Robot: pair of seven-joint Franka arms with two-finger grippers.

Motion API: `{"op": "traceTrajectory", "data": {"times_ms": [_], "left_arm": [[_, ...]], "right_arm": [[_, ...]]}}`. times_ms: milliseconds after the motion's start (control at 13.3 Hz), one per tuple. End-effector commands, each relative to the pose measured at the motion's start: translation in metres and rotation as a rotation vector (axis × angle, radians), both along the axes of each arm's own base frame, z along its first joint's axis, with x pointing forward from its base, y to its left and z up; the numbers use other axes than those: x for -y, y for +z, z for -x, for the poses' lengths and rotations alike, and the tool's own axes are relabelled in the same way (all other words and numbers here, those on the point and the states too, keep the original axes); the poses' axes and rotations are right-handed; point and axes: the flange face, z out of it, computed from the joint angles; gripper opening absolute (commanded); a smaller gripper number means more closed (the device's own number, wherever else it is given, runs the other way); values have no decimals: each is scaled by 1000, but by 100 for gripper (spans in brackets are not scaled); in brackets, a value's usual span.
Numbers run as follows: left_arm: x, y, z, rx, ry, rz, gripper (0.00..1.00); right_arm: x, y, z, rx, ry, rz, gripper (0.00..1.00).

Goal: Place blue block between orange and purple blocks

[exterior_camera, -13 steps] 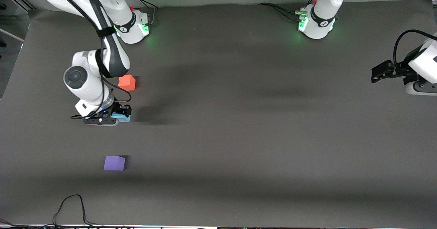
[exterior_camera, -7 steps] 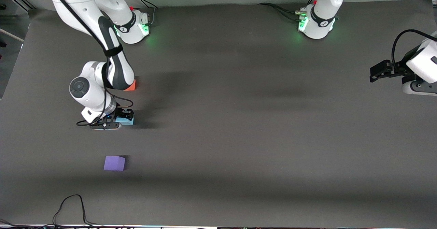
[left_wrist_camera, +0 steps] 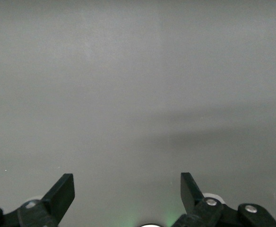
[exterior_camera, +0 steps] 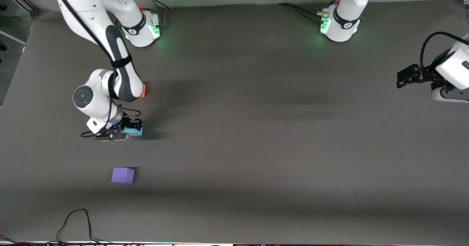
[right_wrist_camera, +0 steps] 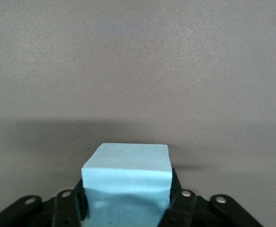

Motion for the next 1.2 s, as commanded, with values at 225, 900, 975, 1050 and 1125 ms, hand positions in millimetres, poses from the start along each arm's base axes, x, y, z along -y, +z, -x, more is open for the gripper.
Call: {"op": "traceTrajectory", "data": {"times_ms": [225,900,975,1050,1125], "left_arm": [[-1,3,6,4,-11,6,100],[-1,4,6,10,-11,6,100],[-1,4,6,8,-11,6,100],[-1,4,6,8,-12,6,100],[-1,4,6,8,-11,6,100]], "right_arm": [[-12,41,-6,16,4,-98,100],[21,265,-25,9,58,-210,100],[25,297,-22,4,38,-181,100],[25,331,-14,15,29,-154,100],[27,351,-1,17,34,-128,100]]}}
